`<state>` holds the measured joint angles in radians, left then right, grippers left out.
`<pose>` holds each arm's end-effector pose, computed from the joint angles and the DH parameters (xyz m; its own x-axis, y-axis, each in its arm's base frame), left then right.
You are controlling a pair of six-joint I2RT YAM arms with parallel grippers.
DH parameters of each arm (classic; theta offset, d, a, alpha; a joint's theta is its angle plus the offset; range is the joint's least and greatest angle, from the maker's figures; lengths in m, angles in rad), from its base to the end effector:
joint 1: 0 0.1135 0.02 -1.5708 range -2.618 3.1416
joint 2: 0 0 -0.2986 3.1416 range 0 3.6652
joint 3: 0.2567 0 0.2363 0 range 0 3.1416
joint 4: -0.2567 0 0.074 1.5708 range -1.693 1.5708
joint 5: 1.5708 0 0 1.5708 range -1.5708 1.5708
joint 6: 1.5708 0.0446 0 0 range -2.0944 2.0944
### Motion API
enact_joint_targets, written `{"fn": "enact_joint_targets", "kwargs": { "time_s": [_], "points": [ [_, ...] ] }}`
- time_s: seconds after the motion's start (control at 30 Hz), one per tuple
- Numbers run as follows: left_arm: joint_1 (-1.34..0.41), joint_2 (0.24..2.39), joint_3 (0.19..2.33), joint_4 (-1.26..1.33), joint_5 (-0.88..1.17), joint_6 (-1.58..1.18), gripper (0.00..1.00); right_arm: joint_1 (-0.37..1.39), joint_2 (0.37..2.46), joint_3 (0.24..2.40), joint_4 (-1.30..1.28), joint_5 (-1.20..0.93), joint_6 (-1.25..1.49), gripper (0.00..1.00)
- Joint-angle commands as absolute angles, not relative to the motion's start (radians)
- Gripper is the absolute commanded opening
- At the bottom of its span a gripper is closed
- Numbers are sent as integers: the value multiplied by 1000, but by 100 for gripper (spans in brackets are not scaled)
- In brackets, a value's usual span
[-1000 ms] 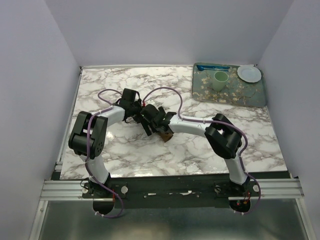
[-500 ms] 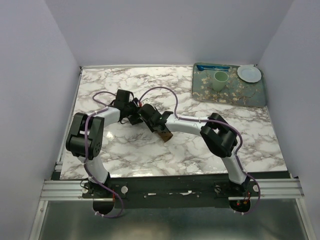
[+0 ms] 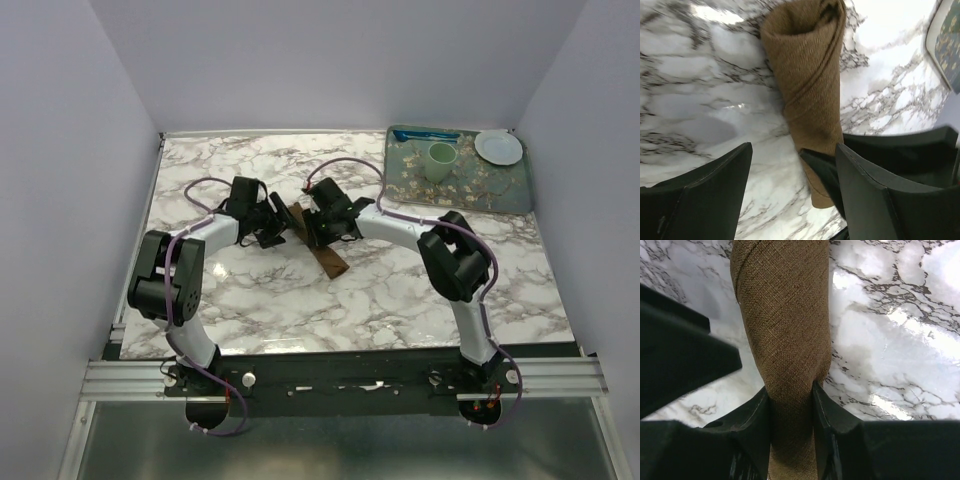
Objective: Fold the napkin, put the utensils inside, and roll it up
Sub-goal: Roll the napkin with the utensil
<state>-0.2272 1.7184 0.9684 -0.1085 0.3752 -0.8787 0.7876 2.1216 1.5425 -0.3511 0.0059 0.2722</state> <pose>0.3349 -0.0942 0.2095 -0.8116 -0.5476 -0.2035 -0.2851 0.6753 -0.6802 0.3327 0.3338 0.1980 -0.7347 -0.3569 -0.5769 -0.5281 0.8347 0.1561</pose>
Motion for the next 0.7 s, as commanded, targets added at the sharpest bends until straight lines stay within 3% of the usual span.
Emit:
{"fn": "enact_joint_targets", "kwargs": {
  "time_s": [0.0, 0.5, 0.67],
  "points": [
    [-281, 1739, 998, -104, 374, -877, 77, 724, 2114, 1508, -371, -299, 344, 38],
    [-341, 1848, 1106, -146, 285, -896, 73, 643, 2148, 1465, -279, -549, 469, 35],
    [-351, 1871, 1127, -172, 265, -891, 68, 620, 2149, 1437, -224, -621, 531, 36]
  ]
}}
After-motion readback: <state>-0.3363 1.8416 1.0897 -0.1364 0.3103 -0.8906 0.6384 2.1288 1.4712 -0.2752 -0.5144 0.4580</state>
